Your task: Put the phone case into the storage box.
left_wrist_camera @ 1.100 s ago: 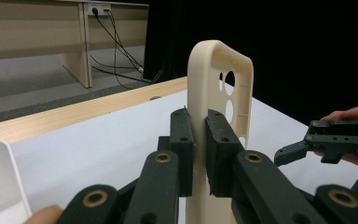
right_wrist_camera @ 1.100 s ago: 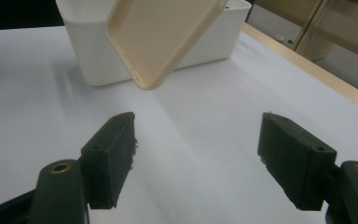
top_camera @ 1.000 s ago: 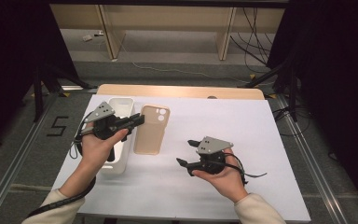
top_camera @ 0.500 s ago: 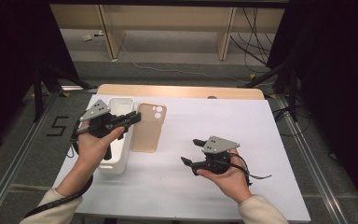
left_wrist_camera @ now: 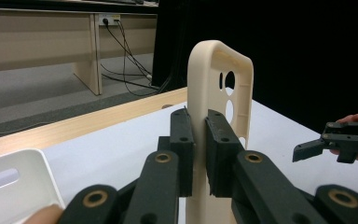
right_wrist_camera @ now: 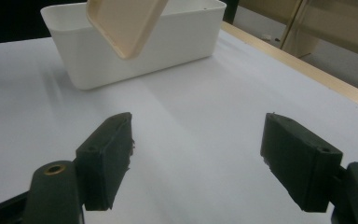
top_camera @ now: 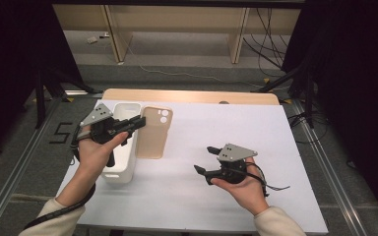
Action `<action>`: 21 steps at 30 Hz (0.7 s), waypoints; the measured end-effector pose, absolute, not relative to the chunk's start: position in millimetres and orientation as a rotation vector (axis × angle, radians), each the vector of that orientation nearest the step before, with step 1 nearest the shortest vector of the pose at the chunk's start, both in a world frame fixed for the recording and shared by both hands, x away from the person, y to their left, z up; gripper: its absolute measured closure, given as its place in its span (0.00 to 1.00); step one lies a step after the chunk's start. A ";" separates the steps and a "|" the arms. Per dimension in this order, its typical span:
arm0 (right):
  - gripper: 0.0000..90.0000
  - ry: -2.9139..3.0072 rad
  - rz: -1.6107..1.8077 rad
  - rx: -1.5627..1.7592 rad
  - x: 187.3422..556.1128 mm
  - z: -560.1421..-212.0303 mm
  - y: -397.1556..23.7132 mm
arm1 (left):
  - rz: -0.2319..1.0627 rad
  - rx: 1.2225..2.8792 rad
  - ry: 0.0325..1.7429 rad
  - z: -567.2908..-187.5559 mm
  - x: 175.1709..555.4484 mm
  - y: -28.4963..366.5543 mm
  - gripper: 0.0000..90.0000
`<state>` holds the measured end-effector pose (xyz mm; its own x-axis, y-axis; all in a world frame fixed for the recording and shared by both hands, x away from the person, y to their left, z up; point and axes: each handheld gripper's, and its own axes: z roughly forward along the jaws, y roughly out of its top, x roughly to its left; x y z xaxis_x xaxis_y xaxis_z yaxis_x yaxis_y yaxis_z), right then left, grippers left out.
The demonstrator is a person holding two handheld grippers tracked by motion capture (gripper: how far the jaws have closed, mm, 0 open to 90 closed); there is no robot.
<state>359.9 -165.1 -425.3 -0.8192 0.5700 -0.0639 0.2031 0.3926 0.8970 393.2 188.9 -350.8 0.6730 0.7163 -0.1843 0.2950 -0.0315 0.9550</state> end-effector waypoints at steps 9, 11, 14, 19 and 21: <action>0.29 2.286 1.406 0.680 359.3 -425.5 -169.2 | 0.415 1.613 0.846 -348.8 394.0 193.2 0.92; 0.29 2.275 1.408 0.675 359.5 -425.0 -170.3 | 0.415 1.609 0.846 -348.3 394.2 194.0 0.92; 0.29 2.275 1.403 0.680 359.1 -424.3 -172.2 | 0.417 1.607 0.848 -347.5 394.4 195.7 0.92; 0.29 2.273 1.405 0.689 358.3 -424.6 -174.1 | 0.422 1.605 0.852 -346.3 394.9 198.5 0.92; 0.29 2.273 1.406 0.692 358.2 -424.9 -174.7 | 0.423 1.600 0.854 -345.9 395.2 199.4 0.92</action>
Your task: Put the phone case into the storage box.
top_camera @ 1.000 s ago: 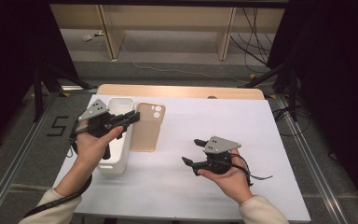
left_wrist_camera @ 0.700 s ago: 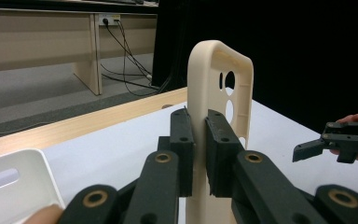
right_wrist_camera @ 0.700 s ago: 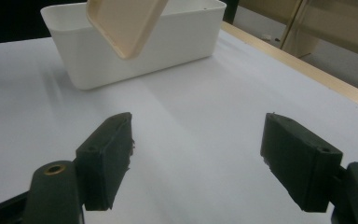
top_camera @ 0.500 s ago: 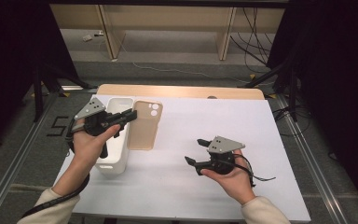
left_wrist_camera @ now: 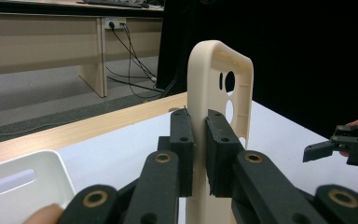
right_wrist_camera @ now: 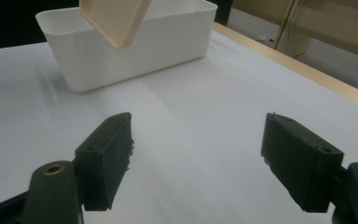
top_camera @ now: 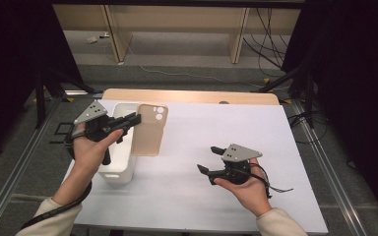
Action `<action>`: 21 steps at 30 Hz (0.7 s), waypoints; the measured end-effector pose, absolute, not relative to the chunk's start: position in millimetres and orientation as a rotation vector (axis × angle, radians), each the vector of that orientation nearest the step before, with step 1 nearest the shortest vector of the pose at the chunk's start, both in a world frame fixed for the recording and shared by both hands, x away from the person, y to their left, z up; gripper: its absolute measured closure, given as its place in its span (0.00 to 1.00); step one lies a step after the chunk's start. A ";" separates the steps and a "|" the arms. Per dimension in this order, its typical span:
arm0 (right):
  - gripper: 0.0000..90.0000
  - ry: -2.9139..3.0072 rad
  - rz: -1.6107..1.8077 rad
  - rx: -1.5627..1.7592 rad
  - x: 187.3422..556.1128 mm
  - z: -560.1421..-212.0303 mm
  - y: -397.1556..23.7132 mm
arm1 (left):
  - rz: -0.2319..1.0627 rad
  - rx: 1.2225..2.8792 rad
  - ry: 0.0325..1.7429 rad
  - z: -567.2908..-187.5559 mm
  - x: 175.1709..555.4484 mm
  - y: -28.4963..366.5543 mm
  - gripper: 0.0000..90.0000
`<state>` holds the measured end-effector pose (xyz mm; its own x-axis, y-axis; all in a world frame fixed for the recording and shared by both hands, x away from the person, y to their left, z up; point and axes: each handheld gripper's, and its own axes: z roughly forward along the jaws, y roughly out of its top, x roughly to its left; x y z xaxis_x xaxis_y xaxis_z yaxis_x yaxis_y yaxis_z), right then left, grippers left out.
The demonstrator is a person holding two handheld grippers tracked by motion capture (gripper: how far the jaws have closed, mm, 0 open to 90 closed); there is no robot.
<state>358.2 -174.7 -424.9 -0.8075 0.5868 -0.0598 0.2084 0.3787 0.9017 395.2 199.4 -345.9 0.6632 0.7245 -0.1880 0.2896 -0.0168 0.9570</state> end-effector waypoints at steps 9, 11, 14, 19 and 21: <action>0.29 2.280 1.412 0.707 357.1 -425.2 -175.9 | 0.434 1.598 0.853 -344.1 395.4 202.7 0.92; 0.29 2.264 1.413 0.698 357.6 -425.3 -176.4 | 0.437 1.597 0.854 -343.6 395.5 203.6 0.92; 0.29 2.275 1.415 0.712 356.7 -425.5 -176.5 | 0.440 1.595 0.855 -343.1 396.0 204.8 0.92; 0.29 2.272 1.414 0.710 356.8 -425.7 -177.1 | 0.445 1.592 0.857 -341.9 396.5 207.2 0.92; 0.29 2.269 1.414 0.705 357.0 -425.8 -177.5 | 0.447 1.590 0.856 -341.4 397.0 208.3 0.92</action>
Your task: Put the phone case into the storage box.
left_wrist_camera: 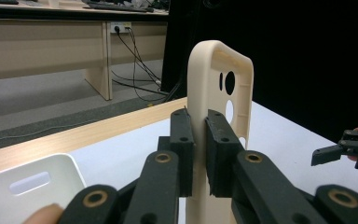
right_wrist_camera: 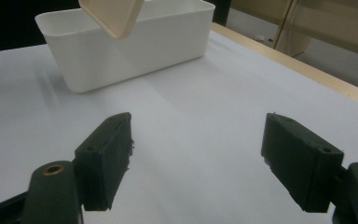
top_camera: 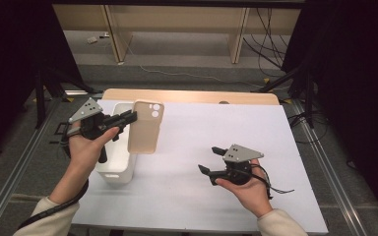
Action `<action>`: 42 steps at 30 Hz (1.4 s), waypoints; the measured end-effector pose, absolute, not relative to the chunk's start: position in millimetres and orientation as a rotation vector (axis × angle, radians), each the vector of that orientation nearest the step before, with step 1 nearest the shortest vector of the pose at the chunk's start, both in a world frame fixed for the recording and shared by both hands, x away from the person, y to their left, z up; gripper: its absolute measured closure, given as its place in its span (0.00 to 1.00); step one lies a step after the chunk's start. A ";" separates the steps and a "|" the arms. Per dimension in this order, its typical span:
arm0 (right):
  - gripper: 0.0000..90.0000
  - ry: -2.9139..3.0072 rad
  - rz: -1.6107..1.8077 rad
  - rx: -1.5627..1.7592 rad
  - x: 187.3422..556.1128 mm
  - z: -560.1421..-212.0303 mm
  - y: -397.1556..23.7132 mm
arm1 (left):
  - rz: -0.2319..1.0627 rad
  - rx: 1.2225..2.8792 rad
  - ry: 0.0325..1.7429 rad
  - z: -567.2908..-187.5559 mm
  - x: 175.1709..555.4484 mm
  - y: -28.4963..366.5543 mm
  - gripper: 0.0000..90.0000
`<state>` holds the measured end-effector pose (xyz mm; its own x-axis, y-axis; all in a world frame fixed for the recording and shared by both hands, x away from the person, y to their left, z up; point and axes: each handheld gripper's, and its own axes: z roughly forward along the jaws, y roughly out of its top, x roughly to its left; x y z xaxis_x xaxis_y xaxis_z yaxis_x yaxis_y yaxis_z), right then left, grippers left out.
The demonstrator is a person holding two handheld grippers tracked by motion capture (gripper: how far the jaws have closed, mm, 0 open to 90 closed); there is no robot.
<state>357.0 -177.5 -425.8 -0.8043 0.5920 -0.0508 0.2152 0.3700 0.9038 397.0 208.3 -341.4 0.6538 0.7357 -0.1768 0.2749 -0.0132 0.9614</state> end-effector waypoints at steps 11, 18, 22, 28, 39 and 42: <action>0.29 2.240 1.433 0.716 357.4 -427.6 -177.3 | 0.462 1.579 0.864 -338.0 397.9 215.3 0.92; 0.29 2.259 1.419 0.712 357.5 -427.1 -178.3 | 0.469 1.576 0.866 -336.6 399.2 218.7 0.92; 0.29 2.256 1.423 0.718 357.4 -427.2 -178.3 | 0.471 1.573 0.869 -335.9 400.4 220.8 0.92; 0.29 2.259 1.425 0.720 357.5 -427.6 -178.2 | 0.478 1.566 0.864 -332.0 402.3 224.8 0.92; 0.29 2.259 1.429 0.730 357.9 -428.7 -177.8 | 0.478 1.541 0.872 -328.8 406.3 236.3 0.92; 0.29 2.256 1.430 0.737 357.8 -428.6 -178.1 | 0.484 1.542 0.872 -328.6 408.1 238.2 0.92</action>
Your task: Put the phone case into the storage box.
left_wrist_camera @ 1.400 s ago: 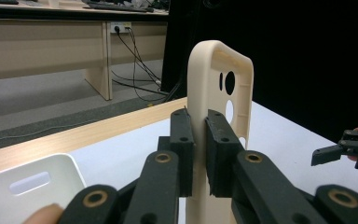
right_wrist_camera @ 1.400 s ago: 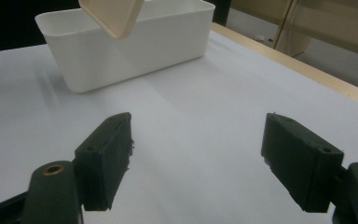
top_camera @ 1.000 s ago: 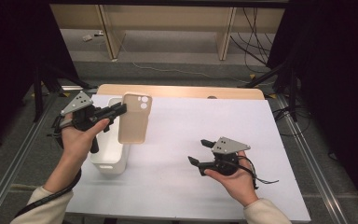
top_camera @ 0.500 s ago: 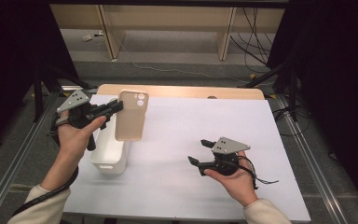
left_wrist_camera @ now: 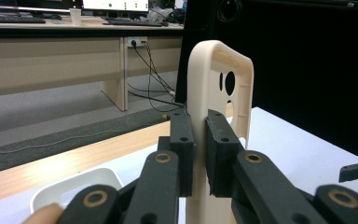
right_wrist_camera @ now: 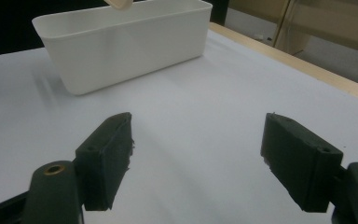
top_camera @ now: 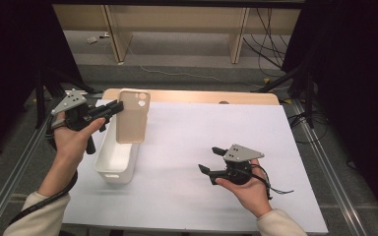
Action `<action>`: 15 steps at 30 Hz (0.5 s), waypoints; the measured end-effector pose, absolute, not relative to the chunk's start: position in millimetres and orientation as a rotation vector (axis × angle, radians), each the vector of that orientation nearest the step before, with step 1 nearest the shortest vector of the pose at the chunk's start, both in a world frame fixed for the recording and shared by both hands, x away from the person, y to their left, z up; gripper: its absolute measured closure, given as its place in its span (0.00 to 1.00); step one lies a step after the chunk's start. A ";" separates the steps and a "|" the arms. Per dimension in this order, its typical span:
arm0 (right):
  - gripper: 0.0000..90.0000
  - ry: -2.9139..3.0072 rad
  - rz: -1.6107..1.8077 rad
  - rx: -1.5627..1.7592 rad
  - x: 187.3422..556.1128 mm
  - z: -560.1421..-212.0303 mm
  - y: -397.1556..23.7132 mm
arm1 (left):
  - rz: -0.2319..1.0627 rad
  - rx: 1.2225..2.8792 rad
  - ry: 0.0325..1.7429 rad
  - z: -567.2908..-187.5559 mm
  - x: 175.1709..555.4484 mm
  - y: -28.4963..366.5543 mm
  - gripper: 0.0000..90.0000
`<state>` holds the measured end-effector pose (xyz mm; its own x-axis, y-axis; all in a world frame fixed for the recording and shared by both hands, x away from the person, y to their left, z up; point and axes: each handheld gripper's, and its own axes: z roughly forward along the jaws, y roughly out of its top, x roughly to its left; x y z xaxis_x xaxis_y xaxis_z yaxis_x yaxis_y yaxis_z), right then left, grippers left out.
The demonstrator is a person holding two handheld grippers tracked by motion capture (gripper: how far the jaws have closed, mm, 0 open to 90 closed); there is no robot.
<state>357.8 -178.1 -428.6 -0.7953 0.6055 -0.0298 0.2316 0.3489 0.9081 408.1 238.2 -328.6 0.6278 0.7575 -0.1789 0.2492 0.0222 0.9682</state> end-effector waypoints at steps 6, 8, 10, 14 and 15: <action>0.29 2.251 1.430 0.735 358.6 -429.5 -178.7 | 0.480 1.541 0.872 -330.4 412.1 241.3 0.92; 0.29 2.249 1.433 0.740 358.6 -429.7 -178.9 | 0.485 1.541 0.870 -330.8 413.6 242.6 0.92; 0.29 2.228 1.444 0.738 359.3 -431.0 -178.2 | 0.477 1.538 0.873 -331.1 414.3 243.2 0.92; 0.29 2.241 1.443 0.738 359.1 -430.4 -178.7 | 0.475 1.538 0.873 -331.0 416.0 245.3 0.92; 0.29 2.241 1.444 0.740 359.2 -430.4 -178.8 | 0.479 1.537 0.875 -330.9 416.5 246.0 0.92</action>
<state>359.2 -178.8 -430.4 -0.7927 0.6090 -0.0271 0.2269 0.3360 0.9141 416.5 246.0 -330.9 0.6268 0.7569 -0.1853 0.2517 0.0283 0.9674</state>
